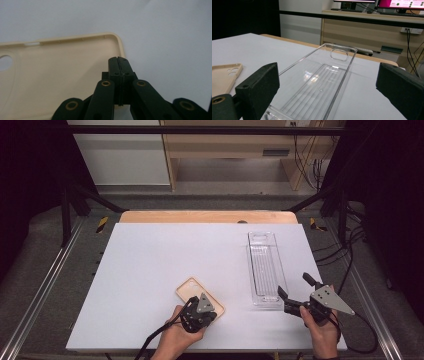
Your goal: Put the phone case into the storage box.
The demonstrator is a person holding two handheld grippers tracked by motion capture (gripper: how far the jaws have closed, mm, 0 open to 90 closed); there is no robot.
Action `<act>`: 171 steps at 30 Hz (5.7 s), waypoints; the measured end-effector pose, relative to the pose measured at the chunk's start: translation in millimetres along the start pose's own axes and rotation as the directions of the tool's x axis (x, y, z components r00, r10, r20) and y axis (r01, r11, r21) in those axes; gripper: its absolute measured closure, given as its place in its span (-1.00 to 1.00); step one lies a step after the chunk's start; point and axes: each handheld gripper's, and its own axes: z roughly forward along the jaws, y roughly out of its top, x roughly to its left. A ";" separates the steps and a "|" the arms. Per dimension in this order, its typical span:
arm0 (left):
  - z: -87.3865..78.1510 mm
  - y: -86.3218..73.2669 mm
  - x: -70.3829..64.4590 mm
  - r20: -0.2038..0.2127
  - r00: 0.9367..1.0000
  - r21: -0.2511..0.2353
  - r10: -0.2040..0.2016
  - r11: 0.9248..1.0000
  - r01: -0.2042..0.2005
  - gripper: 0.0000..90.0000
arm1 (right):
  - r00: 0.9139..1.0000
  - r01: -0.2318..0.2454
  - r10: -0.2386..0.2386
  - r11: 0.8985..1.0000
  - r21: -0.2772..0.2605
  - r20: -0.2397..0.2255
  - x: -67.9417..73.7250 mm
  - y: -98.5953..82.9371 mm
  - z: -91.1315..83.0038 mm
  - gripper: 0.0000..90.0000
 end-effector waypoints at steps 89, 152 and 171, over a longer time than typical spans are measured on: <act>-130.8 -111.2 90.8 -0.349 0.847 -0.592 -0.401 0.795 0.133 -0.89 | 0.938 0.201 -0.034 0.865 0.460 -0.346 159.1 54.9 70.2 -0.88; -130.7 -110.4 88.1 -0.337 0.866 -0.587 -0.370 0.801 0.114 -0.90 | 0.931 0.227 0.008 0.771 0.595 -0.365 195.1 -15.9 105.3 -0.88; -130.0 -110.2 89.0 -0.264 0.874 -0.605 -0.407 0.776 0.179 -0.90 | 0.931 0.216 0.002 0.802 0.556 -0.365 193.2 -18.3 98.4 -0.74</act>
